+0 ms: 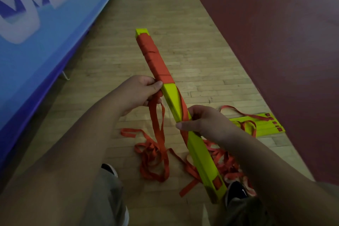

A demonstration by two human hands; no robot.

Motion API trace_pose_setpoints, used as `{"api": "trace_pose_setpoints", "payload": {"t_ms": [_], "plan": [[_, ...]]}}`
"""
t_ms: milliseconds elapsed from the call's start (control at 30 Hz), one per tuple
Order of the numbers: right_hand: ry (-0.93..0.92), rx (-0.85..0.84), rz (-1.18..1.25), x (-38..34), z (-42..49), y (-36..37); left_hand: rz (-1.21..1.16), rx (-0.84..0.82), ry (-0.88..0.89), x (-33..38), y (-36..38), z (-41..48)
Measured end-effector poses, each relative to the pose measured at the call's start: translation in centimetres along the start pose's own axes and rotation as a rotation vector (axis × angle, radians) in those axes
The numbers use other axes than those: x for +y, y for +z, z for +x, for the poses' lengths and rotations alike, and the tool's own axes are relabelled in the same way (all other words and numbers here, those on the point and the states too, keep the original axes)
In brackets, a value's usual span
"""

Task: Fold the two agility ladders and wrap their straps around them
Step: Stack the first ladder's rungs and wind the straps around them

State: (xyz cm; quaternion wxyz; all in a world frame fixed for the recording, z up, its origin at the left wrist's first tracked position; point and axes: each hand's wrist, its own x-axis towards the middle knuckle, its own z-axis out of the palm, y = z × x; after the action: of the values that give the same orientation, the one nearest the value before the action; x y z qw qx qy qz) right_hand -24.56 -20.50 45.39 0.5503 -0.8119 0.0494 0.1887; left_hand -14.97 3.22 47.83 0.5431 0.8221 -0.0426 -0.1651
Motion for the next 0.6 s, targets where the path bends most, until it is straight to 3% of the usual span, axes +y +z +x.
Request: {"api": "trace_pose_setpoints", "payload": {"t_ms": [167, 600], "plan": [[0.006, 0.094, -0.171, 0.6, 0.8, 0.7, 0.070, 0.068, -0.002, 0.1, 0.5, 0.1], [0.011, 0.174, -0.248, 1.0, 1.3, 1.2, 0.156, 0.129, 0.034, 0.9, 1.0, -1.0]]}}
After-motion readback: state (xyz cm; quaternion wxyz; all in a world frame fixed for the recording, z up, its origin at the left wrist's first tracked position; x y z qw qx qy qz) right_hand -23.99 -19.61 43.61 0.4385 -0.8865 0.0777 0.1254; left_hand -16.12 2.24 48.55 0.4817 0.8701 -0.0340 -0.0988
